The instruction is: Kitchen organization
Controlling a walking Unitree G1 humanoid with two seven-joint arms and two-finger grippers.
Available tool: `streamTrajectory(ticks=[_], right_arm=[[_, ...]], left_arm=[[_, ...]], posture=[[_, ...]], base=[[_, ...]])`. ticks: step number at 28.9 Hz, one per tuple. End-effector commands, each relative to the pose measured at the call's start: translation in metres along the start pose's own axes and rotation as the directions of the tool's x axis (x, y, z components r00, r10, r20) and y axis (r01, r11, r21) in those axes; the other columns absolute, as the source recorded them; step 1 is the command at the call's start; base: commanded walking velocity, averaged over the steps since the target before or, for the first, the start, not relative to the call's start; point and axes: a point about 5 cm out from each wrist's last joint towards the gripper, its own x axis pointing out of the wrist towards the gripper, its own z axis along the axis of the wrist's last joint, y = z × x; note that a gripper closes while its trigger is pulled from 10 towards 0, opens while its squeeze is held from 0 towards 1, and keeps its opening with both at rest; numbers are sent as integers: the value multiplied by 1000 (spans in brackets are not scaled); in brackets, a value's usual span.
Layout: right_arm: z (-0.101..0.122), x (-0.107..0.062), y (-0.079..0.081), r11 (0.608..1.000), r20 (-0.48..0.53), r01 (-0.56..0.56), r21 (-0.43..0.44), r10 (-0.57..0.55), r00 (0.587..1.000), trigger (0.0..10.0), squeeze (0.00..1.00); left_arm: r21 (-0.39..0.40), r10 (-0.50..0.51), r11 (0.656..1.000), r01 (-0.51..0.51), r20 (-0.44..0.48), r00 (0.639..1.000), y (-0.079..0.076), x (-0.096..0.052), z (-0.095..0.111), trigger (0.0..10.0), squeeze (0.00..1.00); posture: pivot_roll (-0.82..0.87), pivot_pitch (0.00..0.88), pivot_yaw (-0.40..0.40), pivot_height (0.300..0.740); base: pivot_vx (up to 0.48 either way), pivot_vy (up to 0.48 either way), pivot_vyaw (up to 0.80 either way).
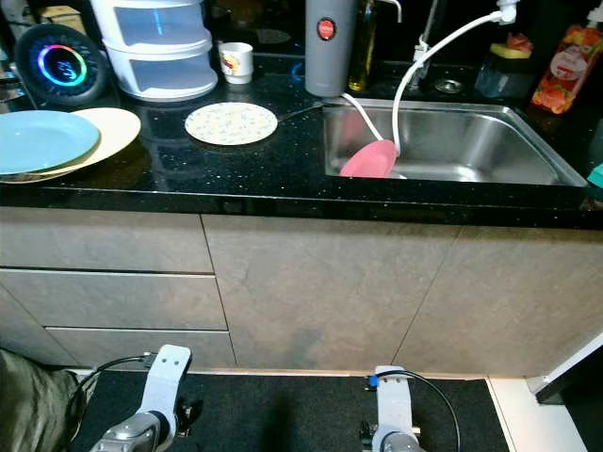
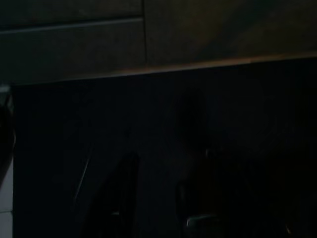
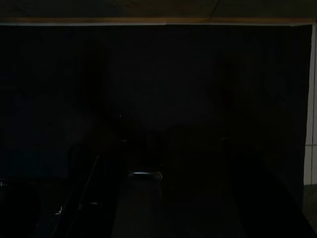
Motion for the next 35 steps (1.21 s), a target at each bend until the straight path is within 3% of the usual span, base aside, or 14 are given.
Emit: streamTrajectory(ticks=[1,16,32,35], right_arm=[[-8,-1,-1,1000,-21,2,0,-2,1000,10000,0],[-12,-2,-5,999,-37,-6,-34,5,999,10000,0],[-11,-2,-4,998,-36,-21,-60,19,999,10000,0],[-12,-2,-7,1000,-31,-25,-11,24,999,10000,0]], left_arm=[[-31,16,999,-16,-26,1000,2,-4,-14,10000,0],[-107,47,993,-46,5,999,-7,-5,-20,10000,0],[-90,11,996,-12,-5,1000,-15,-6,-26,10000,0],[-96,20,995,-20,-6,1000,-15,-6,-26,10000,0]], posture=[[54,112,-9,740],[23,108,-26,740],[25,144,-36,740],[27,133,-35,740]], base=[[0,0,0],[0,0,0],[0,0,0],[0,0,0]])
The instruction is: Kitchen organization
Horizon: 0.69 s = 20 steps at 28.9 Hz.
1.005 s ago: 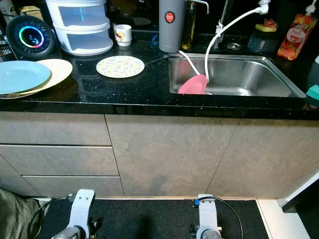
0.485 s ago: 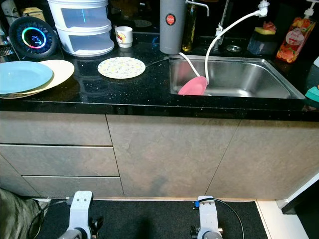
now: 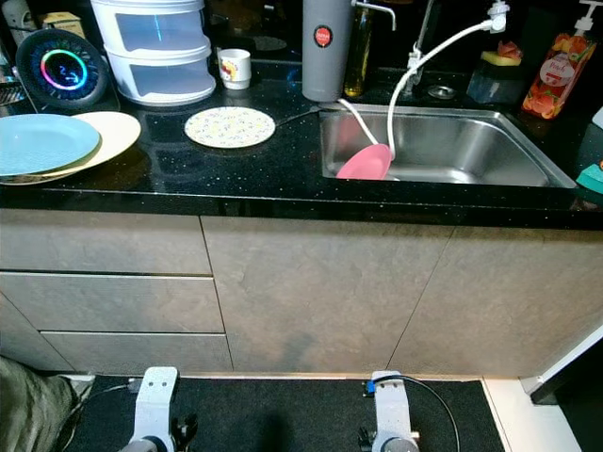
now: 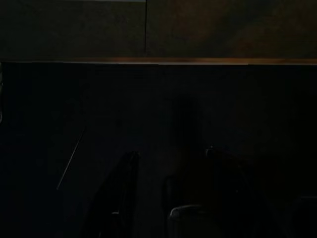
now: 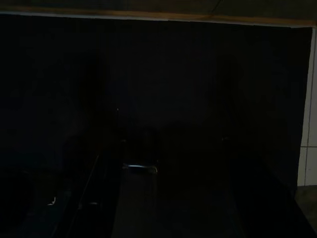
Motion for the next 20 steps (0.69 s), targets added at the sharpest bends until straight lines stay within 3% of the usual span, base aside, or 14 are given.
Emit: streamTrajectory(ticks=[1,10,12,15,20], right_arm=[[-7,-1,-5,999,-16,9,33,-8,1000,10000,0],[-5,-1,-9,999,-18,9,36,-8,1000,10000,0],[-5,-1,-9,1000,-16,1,-21,-1,1000,10000,0],[-5,-1,-9,1000,-15,2,-22,-2,1000,10000,0],[-10,-2,-2,1000,-16,-10,-16,10,1000,10000,0]], left_arm=[[-9,-6,1000,5,-8,1000,-4,-1,-5,10000,0],[-6,1,1000,-1,-4,1000,-3,0,-2,10000,0],[-7,1,1000,-1,-3,1000,-4,0,-2,10000,0],[-6,0,1000,0,-5,1000,-4,0,-2,10000,0],[-6,8,1000,-8,-7,1000,-2,0,-3,10000,0]], posture=[[26,132,-33,740],[23,133,-40,740],[24,134,-36,740],[16,138,-32,740],[33,123,-38,740]], base=[[0,0,0],[0,0,0],[0,0,0],[0,0,0],[0,0,0]])
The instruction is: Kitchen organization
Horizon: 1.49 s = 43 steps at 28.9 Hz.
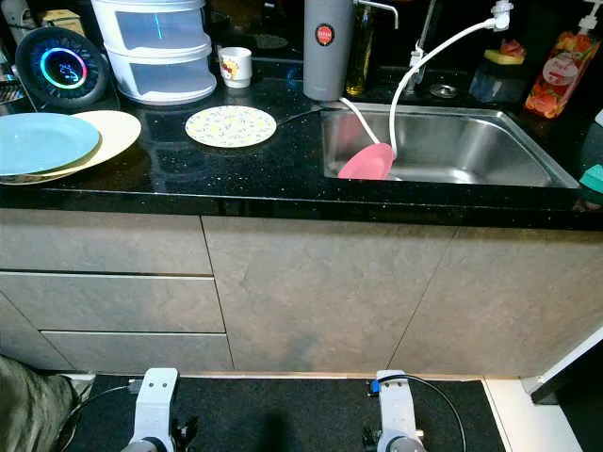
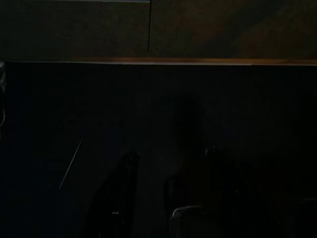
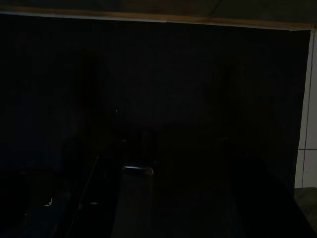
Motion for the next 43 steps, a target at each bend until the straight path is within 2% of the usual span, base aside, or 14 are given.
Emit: streamTrajectory(ticks=[1,13,20,24,28,29,33,36,43], right_arm=[[-12,-2,4,1000,-26,-6,-2,6,1000,10000,0],[-15,-2,7,1000,-40,-2,0,2,999,10000,0],[-12,-2,-3,999,-34,27,24,-26,999,10000,0],[-13,-2,-6,1000,-39,20,8,-19,999,10000,0],[-16,-3,-11,999,-55,38,31,-37,998,10000,0],[-16,-3,-12,997,-54,51,55,-48,997,10000,0],[-15,-3,-13,995,-49,59,83,-55,997,10000,0],[-4,-1,-10,993,-39,65,97,-62,997,10000,0],[5,1,-7,994,-31,63,85,-61,998,10000,0]], left_arm=[[-8,-2,1000,2,-7,1000,-3,-1,-4,10000,0],[-10,3,1000,-3,-3,1000,-3,0,-1,10000,0],[2,-3,1000,3,-10,1000,-1,0,-1,10000,0],[-1,-2,1000,2,-1,1000,-2,1,3,10000,0],[-4,-2,1000,2,4,1000,-2,2,4,10000,0],[8,-8,1000,8,-5,1000,-1,1,3,10000,0],[33,-22,999,23,-15,1000,-1,1,2,10000,0],[58,-33,998,33,-13,999,-1,2,7,10000,0],[67,-37,997,38,-11,999,-3,4,10,10000,0]], posture=[[38,122,-38,740],[38,130,-44,740],[10,138,-23,740],[25,134,-33,740],[28,136,-25,740],[17,134,8,740],[16,131,17,740],[18,125,48,740],[10,131,45,740]], base=[[0,0,0],[0,0,0],[0,0,0],[0,0,0],[0,0,0],[0,0,0],[0,0,0],[0,0,0],[0,0,0]])
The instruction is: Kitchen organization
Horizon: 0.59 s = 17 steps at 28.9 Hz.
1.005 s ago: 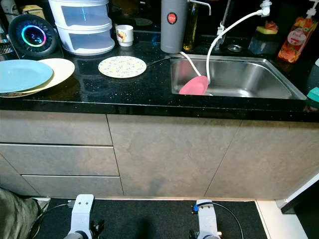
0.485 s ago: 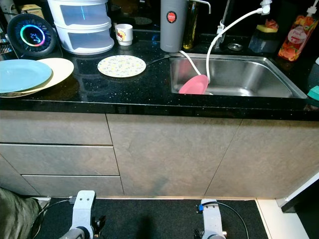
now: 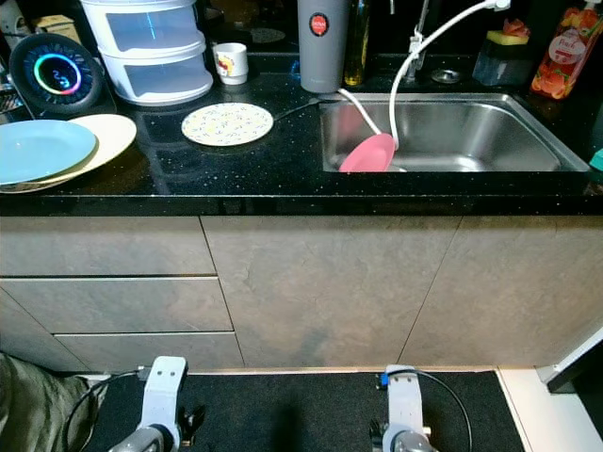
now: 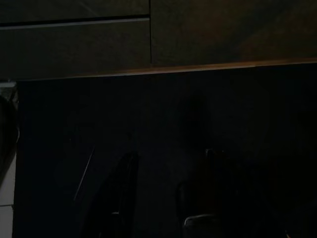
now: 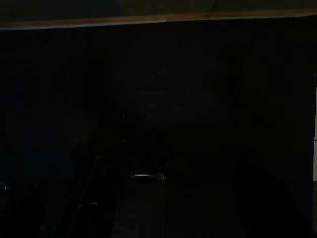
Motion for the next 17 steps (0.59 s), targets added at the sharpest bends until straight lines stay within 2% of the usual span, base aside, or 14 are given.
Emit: streamTrajectory(ticks=[1,3,11,12,13,14,17], right_arm=[[-8,-1,1,1000,-33,2,10,-2,999,10000,0],[-5,0,3,1000,-30,-8,-5,8,1000,10000,0],[8,1,7,1000,-1,-6,-8,6,1000,10000,0],[4,1,7,1000,-3,-7,-6,7,1000,10000,0],[-10,-1,7,1000,-16,-13,-10,13,1000,10000,0],[-10,-1,7,1000,-16,-13,-10,13,1000,10000,0],[-32,-6,5,999,-44,-19,-32,18,999,10000,0]], left_arm=[[18,6,1000,-5,-42,999,3,-3,-10,10000,0],[2,13,1000,-13,-39,999,2,-3,-12,10000,0],[-10,14,1000,-15,-58,998,3,-8,-26,10000,0],[-7,14,1000,-15,-61,998,3,-8,-26,10000,0],[-5,17,1000,-18,-59,998,3,-8,-26,10000,0],[-5,17,1000,-18,-59,998,3,-8,-26,10000,0],[-20,26,999,-26,-45,999,4,-7,-22,10000,0]], posture=[[10,131,45,740],[14,122,7,740],[5,120,16,740],[2,111,11,740],[12,110,-1,740],[12,110,-1,740],[16,107,-1,740]], base=[[0,0,0],[0,0,0],[0,0,0],[0,0,0],[0,0,0],[0,0,0],[0,0,0]])
